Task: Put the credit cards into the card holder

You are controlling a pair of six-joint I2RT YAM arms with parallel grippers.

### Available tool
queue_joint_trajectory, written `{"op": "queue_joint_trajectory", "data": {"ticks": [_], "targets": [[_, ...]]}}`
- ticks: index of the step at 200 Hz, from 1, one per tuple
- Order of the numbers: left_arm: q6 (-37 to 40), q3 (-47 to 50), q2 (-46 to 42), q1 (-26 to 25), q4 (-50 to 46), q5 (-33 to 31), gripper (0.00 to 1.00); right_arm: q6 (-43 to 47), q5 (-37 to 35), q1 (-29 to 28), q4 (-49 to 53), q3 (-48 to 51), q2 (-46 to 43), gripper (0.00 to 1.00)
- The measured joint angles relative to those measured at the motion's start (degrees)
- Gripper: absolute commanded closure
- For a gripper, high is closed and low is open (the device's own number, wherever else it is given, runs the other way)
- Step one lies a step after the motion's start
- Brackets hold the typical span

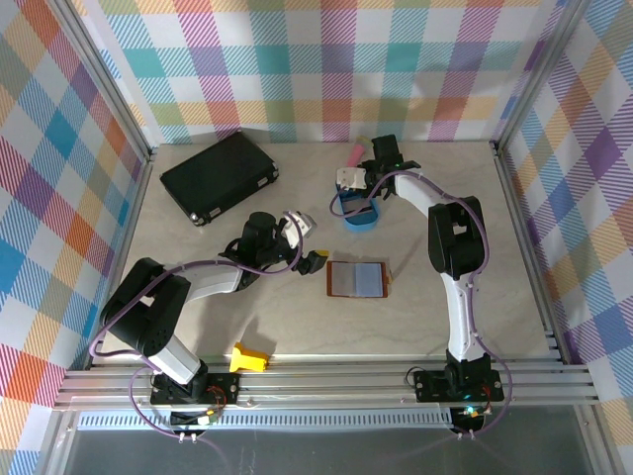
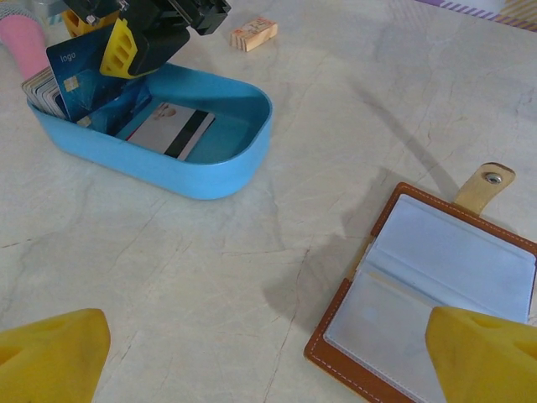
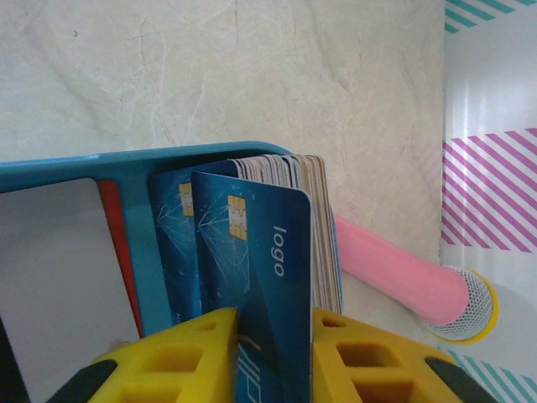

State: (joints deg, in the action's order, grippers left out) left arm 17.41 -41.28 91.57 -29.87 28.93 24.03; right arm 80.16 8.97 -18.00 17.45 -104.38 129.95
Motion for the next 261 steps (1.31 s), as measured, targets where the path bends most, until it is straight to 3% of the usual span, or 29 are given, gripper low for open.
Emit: {"op": "queue_joint_trajectory", "data": {"ticks": [33, 75, 126, 153, 166, 184, 226, 261], "targets": [[0.00, 0.00, 0.00, 0.00, 0.11, 0.55, 0.03, -0.02, 0.00, 0.00, 0.85, 0.00, -0.02, 0.83], [0.00, 0.00, 0.00, 0.00, 0.17, 0.59, 0.02, -0.15, 0.00, 0.00, 2.34, 0.00, -1.18, 0.83], [-0.24, 0.11, 0.00, -0.70, 0.24, 0.55, 0.02, -2.23, 0.04, -0.11, 3.23, 4.59, -12.11, 0.89], [-0.26, 0.33, -0.20, -1.20, 0.22, 0.50, 0.02, -4.74, 0.59, -0.39, 3.21, 10.99, -20.79, 0.72], [-0.26, 0.44, -0.61, -1.36, 0.20, 0.39, 0.01, -5.49, 0.72, -0.68, 2.91, 14.45, -24.46, 0.59], [-0.26, 0.52, -1.29, -1.60, 0.24, 0.39, 0.01, -6.03, 1.03, -1.18, 2.56, 18.10, -27.26, 0.51], [-0.24, 0.79, -1.53, -2.14, 0.79, 0.35, 0.01, -7.04, 0.59, -1.77, 1.36, 19.21, -24.02, 0.35], [-0.24, 1.14, -1.53, -2.29, 1.46, -0.20, 0.01, -6.80, -0.20, -2.03, 0.76, 13.99, -15.65, 0.25]]}}
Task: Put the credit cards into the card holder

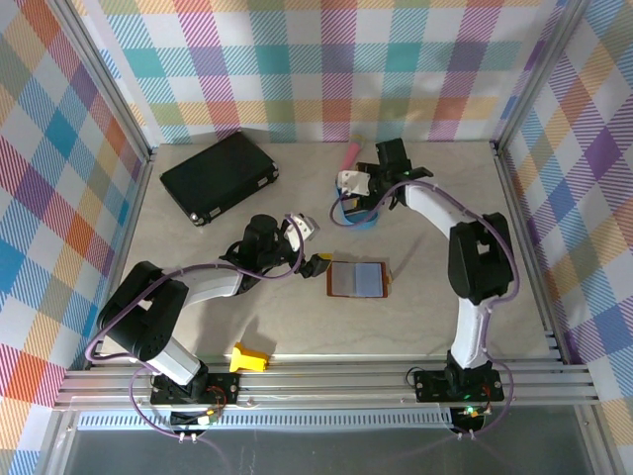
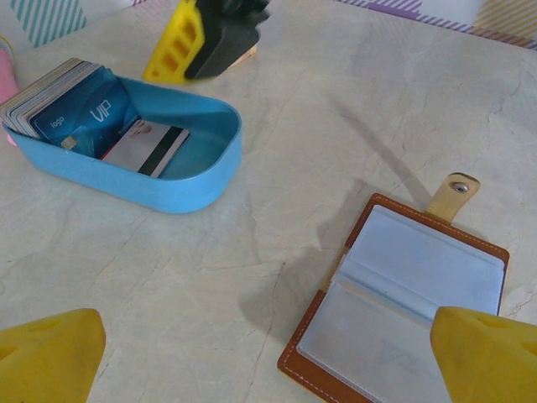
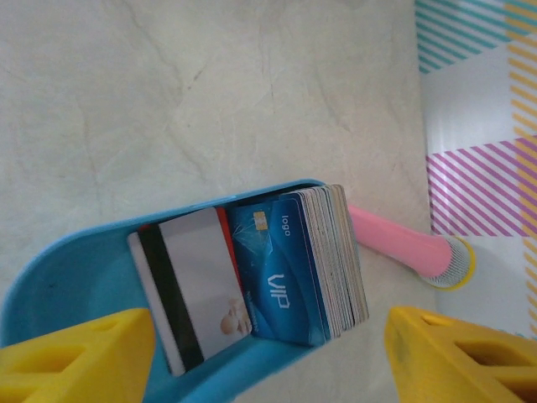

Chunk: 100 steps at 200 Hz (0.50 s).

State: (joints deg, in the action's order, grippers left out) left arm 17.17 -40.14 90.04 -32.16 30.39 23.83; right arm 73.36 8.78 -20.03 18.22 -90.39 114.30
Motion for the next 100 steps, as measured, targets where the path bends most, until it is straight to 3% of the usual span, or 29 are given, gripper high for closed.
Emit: {"op": "queue_joint_trajectory", "data": {"ticks": [100], "targets": [[0.04, 0.22, 1.18, -0.02, 0.00, -0.52, 0.01, 6.43, -3.87, -0.22, -2.32, -11.74, 14.23, 0.22]]}}
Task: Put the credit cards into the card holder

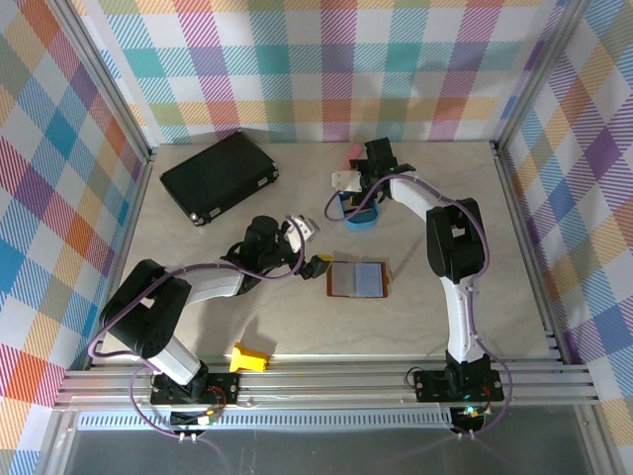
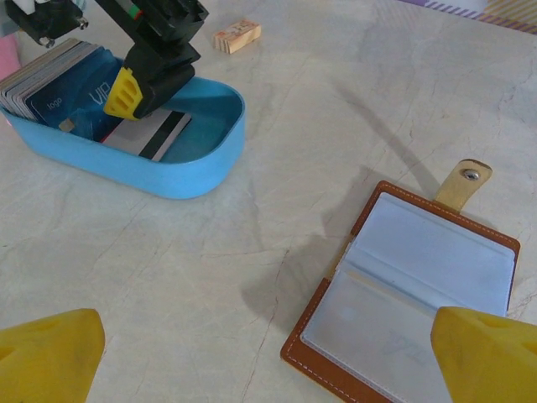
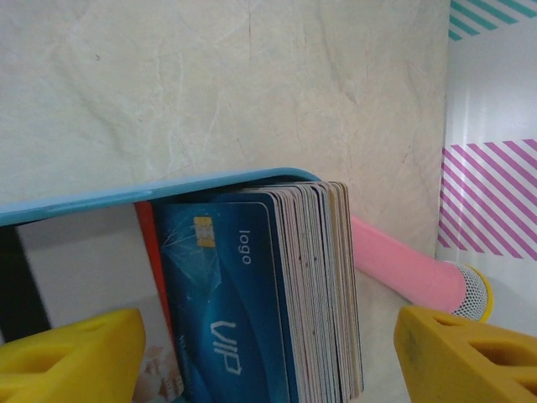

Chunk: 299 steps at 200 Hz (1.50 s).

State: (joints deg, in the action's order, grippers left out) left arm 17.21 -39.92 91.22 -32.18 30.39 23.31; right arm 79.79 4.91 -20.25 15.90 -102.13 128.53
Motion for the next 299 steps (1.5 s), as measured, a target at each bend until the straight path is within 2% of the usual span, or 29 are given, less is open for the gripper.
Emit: {"op": "queue_joint_trajectory", "data": {"ticks": [55, 108, 172, 205, 299], "targets": [[0.24, 0.02, 0.81, 0.00, -0.07, 0.02, 0.00, 0.83, -0.02, 0.00, 0.04, -4.07, 4.46, 0.26], [0.52, 0.00, 1.99, -0.07, -0.26, 0.02, 0.00, 0.87, 0.00, 0.42, 0.11, -6.23, 5.70, 0.42], [1.36, 0.00, 2.91, -1.25, -0.42, 0.02, 0.00, 0.59, 0.02, 0.42, 0.22, -7.23, 5.75, 0.52], [1.55, 0.00, 2.93, -1.42, -0.42, 0.02, 0.00, 0.57, 0.00, 0.46, 0.26, -7.63, 5.75, 0.61], [1.73, 0.00, 2.93, -2.69, -0.42, 0.00, 0.00, 0.59, 0.02, 0.76, 0.50, -7.82, 5.75, 0.73]]}}
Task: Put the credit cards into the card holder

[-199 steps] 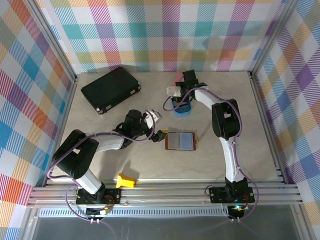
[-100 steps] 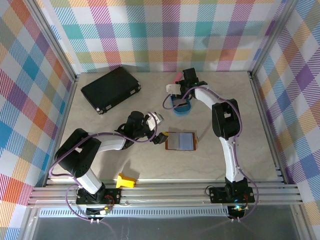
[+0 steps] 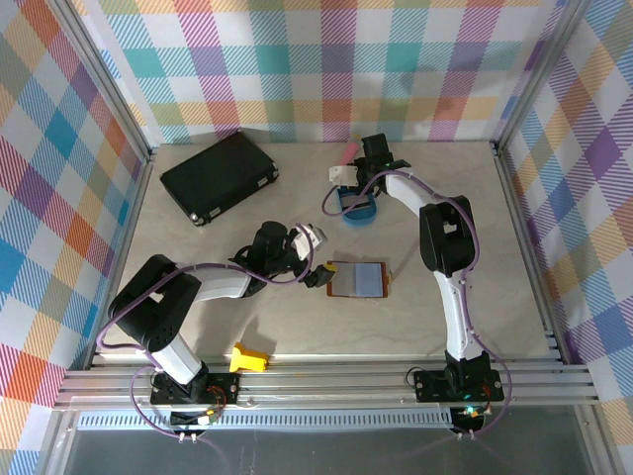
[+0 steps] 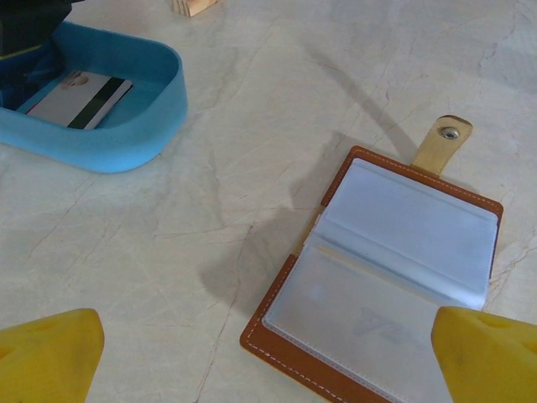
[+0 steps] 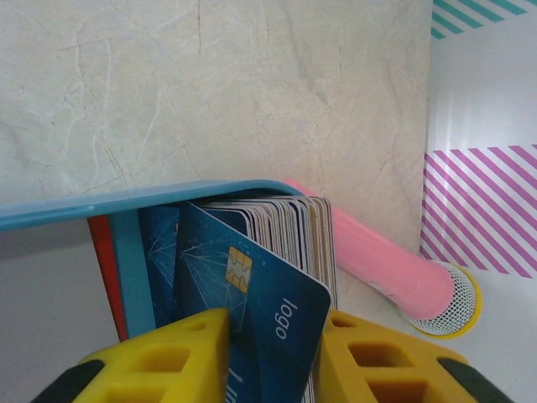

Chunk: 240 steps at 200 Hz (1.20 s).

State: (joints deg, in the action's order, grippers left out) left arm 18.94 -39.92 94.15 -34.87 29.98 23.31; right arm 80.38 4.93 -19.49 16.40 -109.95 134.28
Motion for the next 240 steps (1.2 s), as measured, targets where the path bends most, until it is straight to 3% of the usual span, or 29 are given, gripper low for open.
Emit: {"op": "queue_joint_trajectory", "data": {"ticks": [170, 208, 240], "targets": [[-0.02, 0.00, -0.02, -0.35, 0.07, 0.00, 0.00, -0.17, 0.72, 0.07, 4.79, 0.00, -2.89, 0.91], [-0.02, 0.02, -0.02, -0.35, 0.22, -0.02, 0.00, -0.44, 1.29, 0.07, 7.48, 0.00, -3.13, 1.00], [-0.04, 0.04, -0.02, -0.35, 0.42, -0.26, 0.00, -2.23, 1.90, 0.20, 8.81, 1.16, -6.36, 1.00]]}}
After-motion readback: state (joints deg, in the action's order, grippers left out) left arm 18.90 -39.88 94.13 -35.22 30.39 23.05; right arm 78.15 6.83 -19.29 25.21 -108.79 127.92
